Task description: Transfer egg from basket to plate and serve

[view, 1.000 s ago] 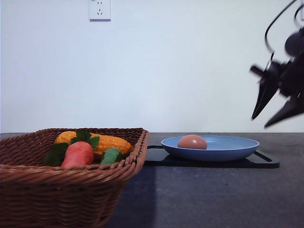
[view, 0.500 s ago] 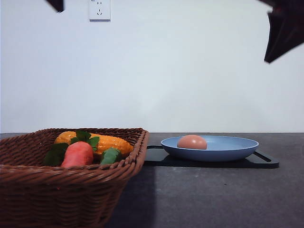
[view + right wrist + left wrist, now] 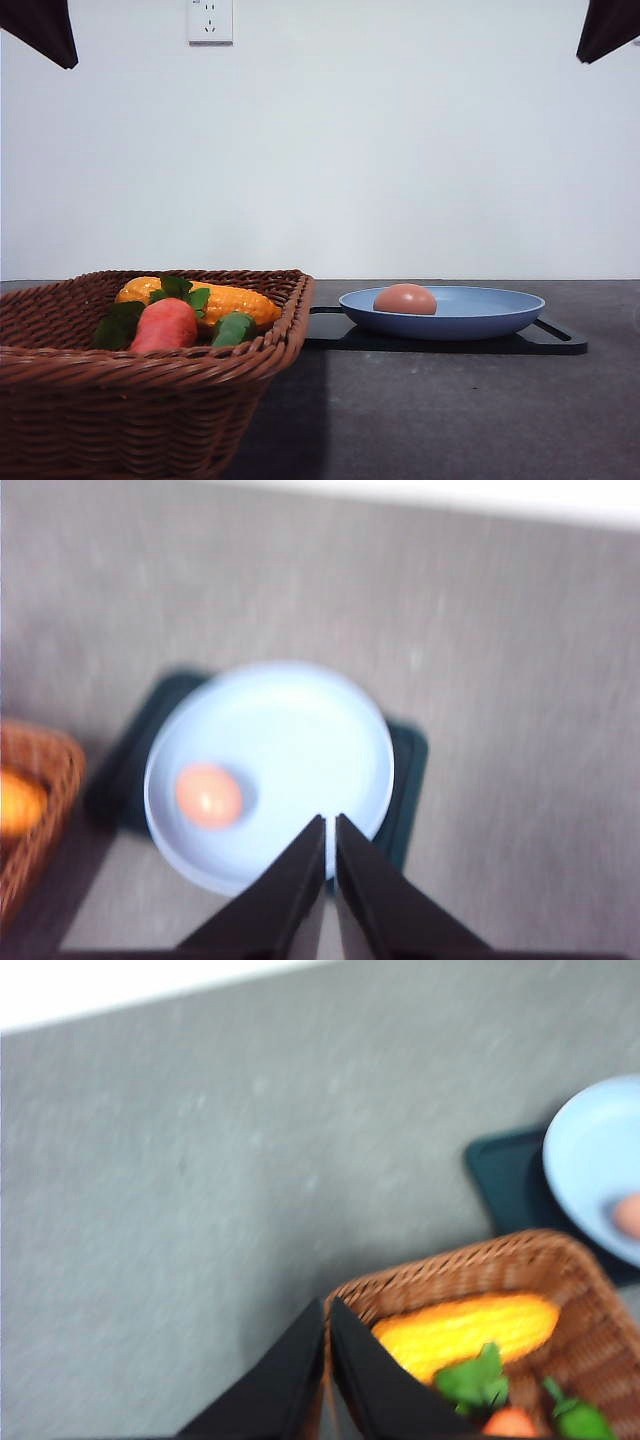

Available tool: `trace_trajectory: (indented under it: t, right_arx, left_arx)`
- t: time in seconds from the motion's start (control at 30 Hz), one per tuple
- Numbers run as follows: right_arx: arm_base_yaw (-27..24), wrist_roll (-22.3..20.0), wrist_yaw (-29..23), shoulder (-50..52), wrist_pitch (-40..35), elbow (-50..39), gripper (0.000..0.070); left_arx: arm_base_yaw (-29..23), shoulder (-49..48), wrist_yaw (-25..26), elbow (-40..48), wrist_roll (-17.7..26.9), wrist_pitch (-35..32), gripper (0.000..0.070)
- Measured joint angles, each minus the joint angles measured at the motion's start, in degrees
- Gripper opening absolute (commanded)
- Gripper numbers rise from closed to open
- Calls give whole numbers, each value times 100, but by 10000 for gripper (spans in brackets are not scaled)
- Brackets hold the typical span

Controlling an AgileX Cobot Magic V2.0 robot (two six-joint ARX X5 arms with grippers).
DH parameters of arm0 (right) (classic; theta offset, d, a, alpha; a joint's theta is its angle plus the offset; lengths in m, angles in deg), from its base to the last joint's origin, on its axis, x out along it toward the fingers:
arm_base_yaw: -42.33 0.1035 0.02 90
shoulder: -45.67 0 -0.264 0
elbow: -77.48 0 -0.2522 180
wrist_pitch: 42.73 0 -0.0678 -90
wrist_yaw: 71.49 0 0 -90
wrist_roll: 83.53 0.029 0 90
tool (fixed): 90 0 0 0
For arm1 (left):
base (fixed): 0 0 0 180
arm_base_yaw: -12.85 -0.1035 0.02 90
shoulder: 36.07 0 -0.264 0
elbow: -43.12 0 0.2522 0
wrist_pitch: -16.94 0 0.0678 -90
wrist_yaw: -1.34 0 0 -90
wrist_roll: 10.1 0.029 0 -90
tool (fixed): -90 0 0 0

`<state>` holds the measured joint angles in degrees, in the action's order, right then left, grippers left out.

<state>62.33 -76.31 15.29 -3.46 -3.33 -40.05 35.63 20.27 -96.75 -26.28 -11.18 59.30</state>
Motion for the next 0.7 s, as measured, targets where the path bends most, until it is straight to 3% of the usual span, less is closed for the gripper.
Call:
trace_trajectory:
  t: [0.2, 0.4, 0.7]
  right_arx:
    - [20, 0, 2, 679, -956, -1389, 0]
    - [22, 2, 9, 1091, -2272, -2539, 0]
    - [22, 2, -2, 1085, -2654, -2648, 0]
  left_arx:
    - [100, -1035, 260, 1367, -375, -987, 0]
    - [201, -1841, 276, 2421, -560, -1445, 0]
    - [201, -1889, 276, 2464, -579, -1413, 0]
